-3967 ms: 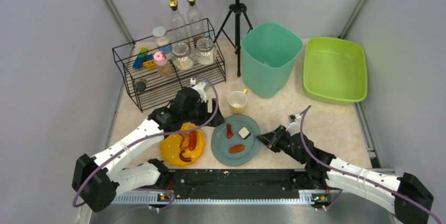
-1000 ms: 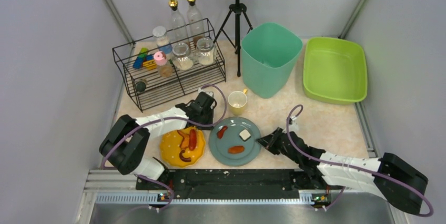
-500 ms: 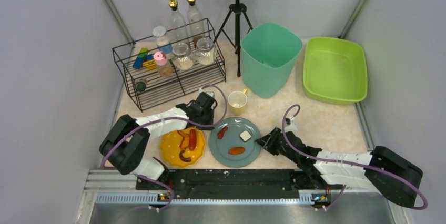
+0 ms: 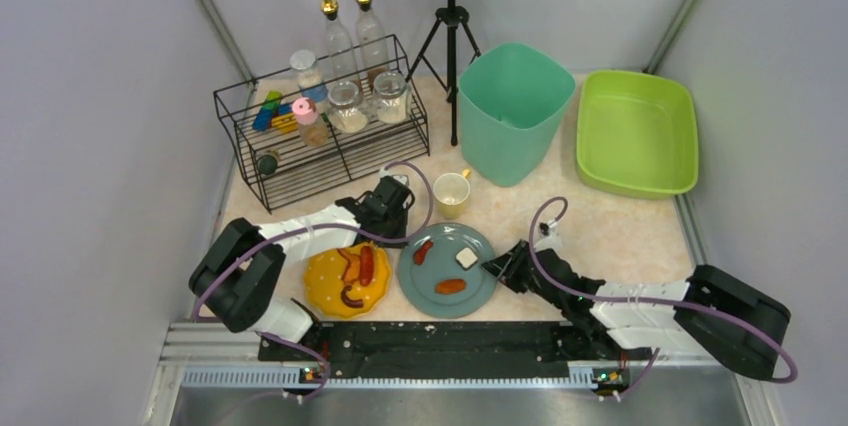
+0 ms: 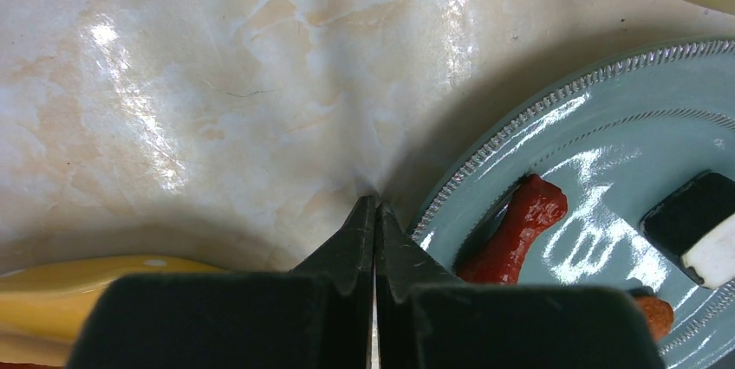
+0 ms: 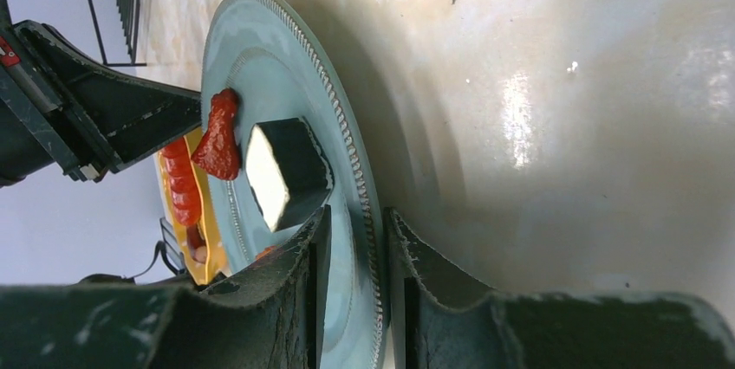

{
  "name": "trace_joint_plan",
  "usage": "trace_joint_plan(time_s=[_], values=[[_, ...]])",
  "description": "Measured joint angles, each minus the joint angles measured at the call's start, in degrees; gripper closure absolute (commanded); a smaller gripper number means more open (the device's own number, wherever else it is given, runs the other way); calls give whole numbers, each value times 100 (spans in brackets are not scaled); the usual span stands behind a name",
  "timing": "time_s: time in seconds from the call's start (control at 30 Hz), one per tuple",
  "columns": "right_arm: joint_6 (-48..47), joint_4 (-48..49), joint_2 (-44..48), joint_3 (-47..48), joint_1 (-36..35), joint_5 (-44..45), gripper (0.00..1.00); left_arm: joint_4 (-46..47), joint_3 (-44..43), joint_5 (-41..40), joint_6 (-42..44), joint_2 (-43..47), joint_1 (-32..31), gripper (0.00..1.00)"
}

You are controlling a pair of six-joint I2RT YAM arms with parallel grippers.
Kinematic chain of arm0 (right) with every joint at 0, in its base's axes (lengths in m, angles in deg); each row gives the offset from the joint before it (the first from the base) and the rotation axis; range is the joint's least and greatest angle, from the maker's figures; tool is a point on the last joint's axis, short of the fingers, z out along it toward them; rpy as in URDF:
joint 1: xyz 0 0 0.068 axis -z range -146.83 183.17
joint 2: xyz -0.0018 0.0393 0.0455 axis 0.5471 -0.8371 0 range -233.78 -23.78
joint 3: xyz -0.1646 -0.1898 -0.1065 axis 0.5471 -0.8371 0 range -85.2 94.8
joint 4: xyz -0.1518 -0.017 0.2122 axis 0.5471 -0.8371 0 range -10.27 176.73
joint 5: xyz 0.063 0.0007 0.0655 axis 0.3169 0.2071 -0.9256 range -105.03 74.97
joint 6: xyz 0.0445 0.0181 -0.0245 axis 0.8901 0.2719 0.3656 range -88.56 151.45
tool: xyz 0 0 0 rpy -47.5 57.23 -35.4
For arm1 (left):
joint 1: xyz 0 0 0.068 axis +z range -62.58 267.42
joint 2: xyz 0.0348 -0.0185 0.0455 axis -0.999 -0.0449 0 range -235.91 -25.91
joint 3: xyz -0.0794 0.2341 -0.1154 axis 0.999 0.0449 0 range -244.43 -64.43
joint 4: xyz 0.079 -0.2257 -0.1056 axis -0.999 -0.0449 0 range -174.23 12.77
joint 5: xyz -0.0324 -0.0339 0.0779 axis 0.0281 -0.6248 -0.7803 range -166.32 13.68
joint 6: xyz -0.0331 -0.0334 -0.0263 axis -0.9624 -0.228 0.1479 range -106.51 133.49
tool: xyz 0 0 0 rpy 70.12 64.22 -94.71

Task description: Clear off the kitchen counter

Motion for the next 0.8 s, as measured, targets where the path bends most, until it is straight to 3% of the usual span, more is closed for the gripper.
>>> trace_joint_plan(time_s=[0.17, 0.37, 0.53, 0.8], values=[[-15, 726, -621, 0, 0, -59, 78, 0, 0, -70, 0, -2, -52, 100], [2, 1475, -1281, 0, 13, -162, 100, -9, -2, -179, 24, -2, -57, 100], [31, 2006, -1440, 0, 11, -269, 100, -9, -9, -382, 79, -2, -55, 100], [-2, 1711, -1108, 0, 11, -306, 100, -155, -48, -382, 79, 28, -87, 100]])
